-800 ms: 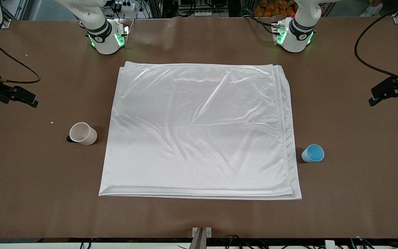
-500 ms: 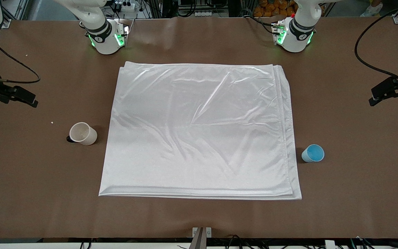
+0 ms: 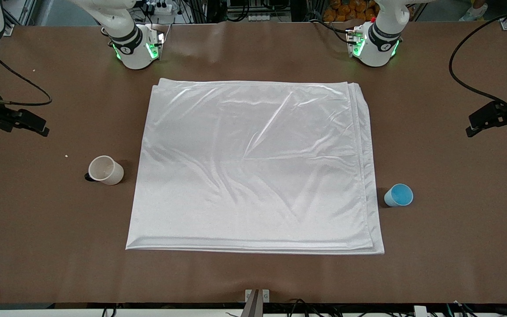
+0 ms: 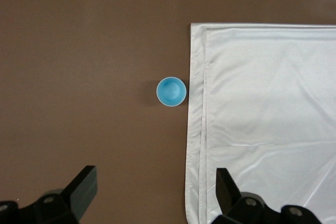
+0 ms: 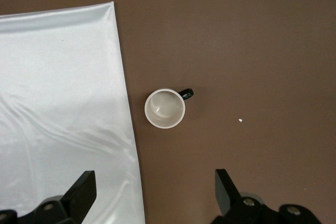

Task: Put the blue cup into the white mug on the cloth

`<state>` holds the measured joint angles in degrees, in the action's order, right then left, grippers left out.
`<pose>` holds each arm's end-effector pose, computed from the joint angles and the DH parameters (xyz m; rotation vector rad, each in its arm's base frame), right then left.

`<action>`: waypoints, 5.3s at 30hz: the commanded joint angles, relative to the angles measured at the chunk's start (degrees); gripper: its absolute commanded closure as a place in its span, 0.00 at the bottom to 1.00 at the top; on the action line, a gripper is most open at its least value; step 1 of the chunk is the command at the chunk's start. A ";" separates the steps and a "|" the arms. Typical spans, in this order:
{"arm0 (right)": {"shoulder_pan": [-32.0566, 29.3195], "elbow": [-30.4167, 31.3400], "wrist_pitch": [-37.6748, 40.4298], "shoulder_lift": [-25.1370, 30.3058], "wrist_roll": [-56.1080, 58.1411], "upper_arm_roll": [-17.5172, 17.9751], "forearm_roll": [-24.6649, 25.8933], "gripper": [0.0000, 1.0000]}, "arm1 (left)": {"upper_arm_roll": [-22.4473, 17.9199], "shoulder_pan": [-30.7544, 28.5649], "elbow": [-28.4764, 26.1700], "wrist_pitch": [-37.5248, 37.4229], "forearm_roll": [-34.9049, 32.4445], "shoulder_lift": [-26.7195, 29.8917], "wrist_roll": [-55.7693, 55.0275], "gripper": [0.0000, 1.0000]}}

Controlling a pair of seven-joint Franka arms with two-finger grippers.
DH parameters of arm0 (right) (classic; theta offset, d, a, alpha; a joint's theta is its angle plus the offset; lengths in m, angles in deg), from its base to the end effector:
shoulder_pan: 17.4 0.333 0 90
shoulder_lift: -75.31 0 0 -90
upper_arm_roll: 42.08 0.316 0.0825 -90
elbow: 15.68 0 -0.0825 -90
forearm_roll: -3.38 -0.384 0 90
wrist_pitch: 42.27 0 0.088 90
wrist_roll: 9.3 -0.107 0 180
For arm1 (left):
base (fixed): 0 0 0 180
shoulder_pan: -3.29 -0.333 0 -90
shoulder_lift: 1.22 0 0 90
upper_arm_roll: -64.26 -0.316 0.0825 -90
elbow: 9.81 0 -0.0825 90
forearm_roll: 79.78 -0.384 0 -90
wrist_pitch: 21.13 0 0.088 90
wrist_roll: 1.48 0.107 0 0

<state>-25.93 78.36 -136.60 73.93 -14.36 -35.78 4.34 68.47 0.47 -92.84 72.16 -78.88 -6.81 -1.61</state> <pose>0.5656 -0.0244 0.5842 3.1208 -0.1966 -0.0290 0.5910 -0.0136 0.6319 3.1149 -0.0328 0.1270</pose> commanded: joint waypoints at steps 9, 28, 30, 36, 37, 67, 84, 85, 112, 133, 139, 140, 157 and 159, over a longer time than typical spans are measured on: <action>-1.84 9.76 -11.13 3.05 17.88 0.21 1.06 0.00 | 0.11 -0.35 -4.41 8.04 -0.98 -3.02 -0.92 0.00; -1.93 16.70 -18.08 2.69 48.02 0.30 5.01 0.00 | -0.25 -0.53 -6.70 15.69 -2.47 -10.93 -0.92 0.00; -1.84 17.84 -18.96 2.69 50.92 0.30 5.01 0.00 | -0.25 -0.53 -6.70 17.18 -3.88 -11.72 -0.92 0.00; -1.93 20.48 -22.56 2.43 60.32 0.30 5.01 0.00 | -0.33 -0.70 -6.53 20.18 -5.20 -15.67 -0.83 0.00; -1.93 20.92 -23.26 2.34 61.99 0.30 5.01 0.00 | -0.33 -0.70 -6.35 20.44 -5.55 -16.38 -0.83 0.00; -5.53 19.78 -35.30 -11.37 108.76 0.30 9.67 0.00 | -0.25 -1.49 -6.17 25.01 -6.08 -25.70 -1.01 0.00; -5.89 20.39 -40.41 -16.64 117.64 0.30 9.41 0.00 | -0.16 -1.49 -7.05 29.14 -5.82 -29.74 -1.53 0.00; -5.89 20.83 -40.50 -16.73 117.73 0.30 9.41 0.00 | -0.16 -1.49 -7.49 30.01 -5.82 -30.00 -1.53 0.00; -9.75 22.42 -48.75 -25.69 125.73 0.82 6.42 0.00 | 0.02 -0.79 -12.41 34.50 -3.88 -30.53 -2.76 0.00; -11.16 26.64 -52.71 -25.52 127.67 3.64 4.31 0.20 | 0.19 -0.61 -13.12 36.70 -3.80 -31.24 -2.85 0.71; -11.86 26.46 -52.89 -25.34 127.75 4.08 4.31 0.49 | 0.19 -0.79 -13.12 36.70 -2.04 -31.15 -2.85 0.99; -11.86 26.37 -52.89 -25.34 127.75 4.08 4.31 0.50 | 0.19 -0.79 -13.12 36.70 -1.69 -31.15 -2.85 1.00; -12.13 26.46 -52.89 -22.01 127.67 4.60 4.13 1.00 | 1.07 -0.09 -12.68 36.18 -1.60 -29.57 -2.68 1.00; -12.13 26.46 -52.80 -21.39 127.58 4.69 3.44 1.00 | 1.07 0.18 -12.68 36.09 -1.60 -29.04 -2.68 1.00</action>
<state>-36.63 103.57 -189.35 49.66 111.49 -32.66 10.10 69.49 0.01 -104.85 108.15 -81.66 -38.00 -3.74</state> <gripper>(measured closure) 0.806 0.960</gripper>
